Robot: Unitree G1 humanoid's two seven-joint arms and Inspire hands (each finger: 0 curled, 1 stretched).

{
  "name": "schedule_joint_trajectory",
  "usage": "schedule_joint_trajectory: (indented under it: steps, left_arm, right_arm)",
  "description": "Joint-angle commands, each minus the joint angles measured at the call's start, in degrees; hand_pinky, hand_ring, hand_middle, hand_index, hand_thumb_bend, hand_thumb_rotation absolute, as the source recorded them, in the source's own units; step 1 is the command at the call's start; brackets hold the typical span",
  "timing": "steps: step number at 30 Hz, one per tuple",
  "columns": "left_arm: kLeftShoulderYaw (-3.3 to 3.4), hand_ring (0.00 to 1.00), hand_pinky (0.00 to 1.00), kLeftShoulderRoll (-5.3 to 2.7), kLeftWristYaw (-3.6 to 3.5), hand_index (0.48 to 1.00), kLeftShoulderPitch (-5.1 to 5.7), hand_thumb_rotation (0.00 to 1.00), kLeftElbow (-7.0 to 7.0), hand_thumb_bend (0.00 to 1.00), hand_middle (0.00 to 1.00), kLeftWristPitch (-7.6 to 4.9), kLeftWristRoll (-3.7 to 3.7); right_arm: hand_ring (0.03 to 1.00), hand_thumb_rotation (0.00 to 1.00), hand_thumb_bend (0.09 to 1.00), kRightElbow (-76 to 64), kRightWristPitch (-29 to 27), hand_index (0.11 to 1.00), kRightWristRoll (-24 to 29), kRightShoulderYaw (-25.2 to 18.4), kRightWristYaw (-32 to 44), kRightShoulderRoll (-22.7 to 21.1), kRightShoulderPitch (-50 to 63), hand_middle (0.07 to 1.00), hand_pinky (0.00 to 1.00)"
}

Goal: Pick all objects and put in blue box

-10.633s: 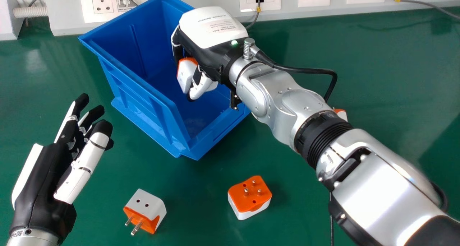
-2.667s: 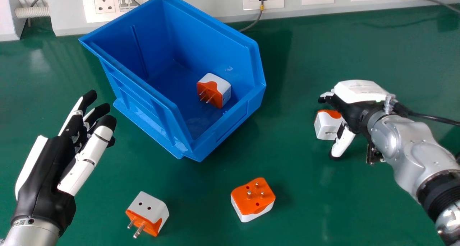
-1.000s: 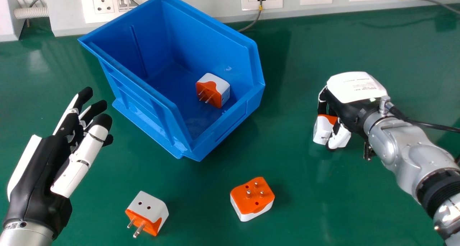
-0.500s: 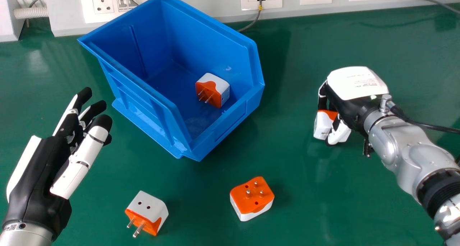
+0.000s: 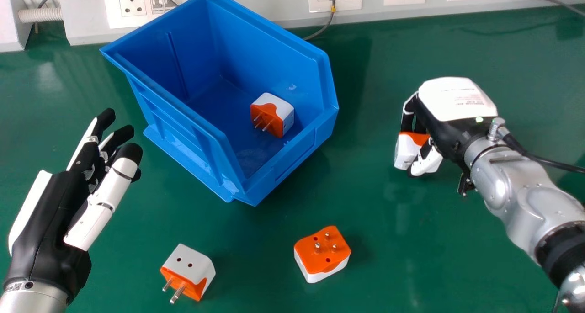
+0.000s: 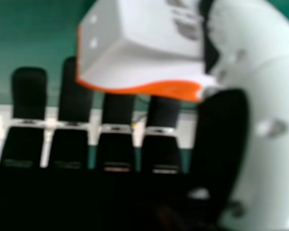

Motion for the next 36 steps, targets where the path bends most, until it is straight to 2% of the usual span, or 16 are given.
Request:
schedule_joint_trajectory:
  steps: [1,4,12,16,23,30,36]
  left_arm:
    - [0.12,0.93,0.86,0.09,0.24,0.976,-0.59,0.70,-0.45,0.45,0.94,-0.66,0.05]
    - [0.02,0.93,0.86,0.14,0.26,0.976,-1.17,0.70,0.45,0.45,0.94,-0.84,0.22]
    - [0.06,0.93,0.86,0.20,0.31,0.976,-1.58,0.69,0.64,0.44,0.94,-0.56,0.16]
    - [0.04,0.93,0.86,0.27,0.21,0.976,-1.97,0.69,1.42,0.44,0.94,-0.91,0.25]
    - [-0.18,0.93,0.86,0.30,0.30,0.976,-2.47,0.69,2.00,0.43,0.94,-1.08,0.59]
    - [-0.40,0.93,0.86,0.36,0.42,0.976,-3.38,0.69,2.88,0.43,0.94,-1.04,0.96]
    - [-0.36,0.93,0.86,0.50,0.30,0.976,-4.00,0.68,3.39,0.43,0.94,-1.05,1.15]
  right_arm:
    - [0.422,0.00,0.500,-3.50,0.44,0.482,1.09,-1.67,0.51,-1.63,0.18,0.506,0.38]
    - [0.420,0.00,0.499,-7.46,0.07,0.489,1.22,-2.72,1.14,-2.70,1.72,0.506,0.38]
    - [0.422,0.00,0.497,-16.07,0.63,0.508,1.26,-4.88,3.15,-4.58,5.55,0.515,0.36]
    - [0.423,0.00,0.496,-21.82,0.93,0.510,1.58,-6.32,4.96,-5.92,7.93,0.517,0.36]
    - [0.427,0.00,0.494,-32.92,1.62,0.517,2.28,-8.94,8.88,-7.41,12.43,0.524,0.35]
    - [0.428,0.00,0.494,-41.68,1.03,0.517,2.79,-10.50,12.20,-7.32,15.95,0.525,0.35]
    - [0.429,0.00,0.494,-40.91,-0.66,0.510,2.72,-10.96,12.04,-6.88,15.99,0.526,0.35]
